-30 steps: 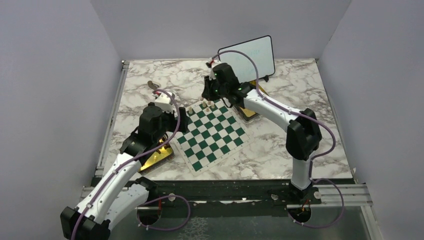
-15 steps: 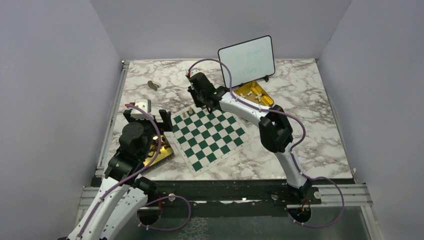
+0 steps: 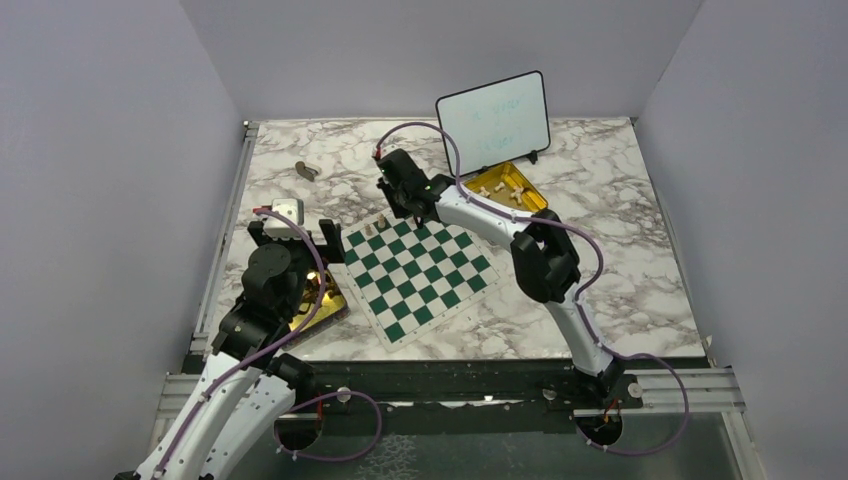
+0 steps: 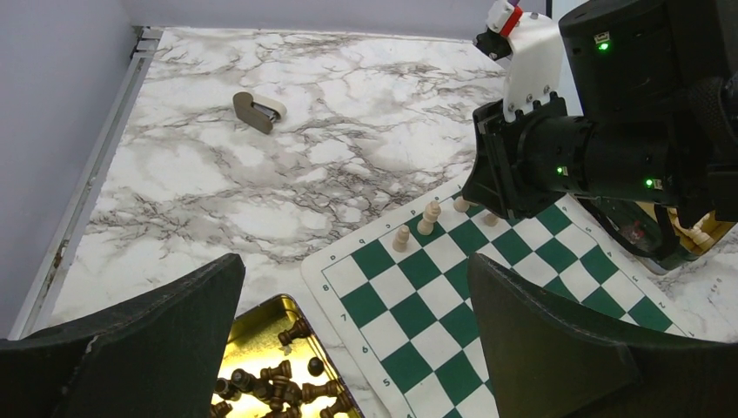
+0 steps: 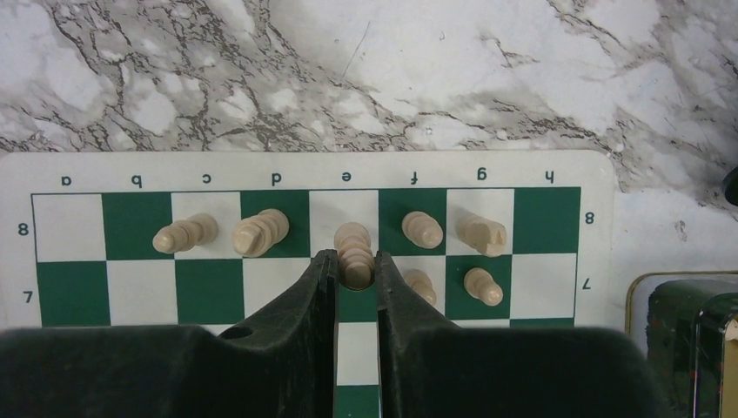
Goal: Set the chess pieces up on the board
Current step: Place the chess piece on the chessboard.
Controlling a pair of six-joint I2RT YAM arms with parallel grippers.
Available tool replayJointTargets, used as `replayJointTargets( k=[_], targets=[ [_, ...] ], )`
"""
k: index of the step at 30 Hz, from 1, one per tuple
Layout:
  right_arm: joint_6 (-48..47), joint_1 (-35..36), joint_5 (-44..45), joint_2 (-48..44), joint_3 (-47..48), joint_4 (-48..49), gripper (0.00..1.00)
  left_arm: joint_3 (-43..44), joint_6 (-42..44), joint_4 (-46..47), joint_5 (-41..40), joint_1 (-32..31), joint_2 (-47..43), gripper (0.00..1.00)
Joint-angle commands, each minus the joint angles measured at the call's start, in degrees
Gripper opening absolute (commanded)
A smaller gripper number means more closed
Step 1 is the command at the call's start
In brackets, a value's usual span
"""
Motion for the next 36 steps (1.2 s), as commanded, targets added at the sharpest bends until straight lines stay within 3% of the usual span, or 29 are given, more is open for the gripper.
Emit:
replayJointTargets(
  k=[1,14,36],
  targets=[
    [-0.81,0.28,0.87,2.22,2.74,-1.0,0.13,-0.01,0.75,0.54,-0.76,0.2,0.51,0.99],
    [-1.79,0.85,0.98,5.12,5.85,-2.88,0.15,0.1,0.87,0.5,-0.64,0.35,0.91,0.99],
    [-1.99,1.56,1.55,7.02,10.06,-5.29,0.35,0.12,0.78,0.41,-0.26,0.56,1.11,0.99]
  ],
)
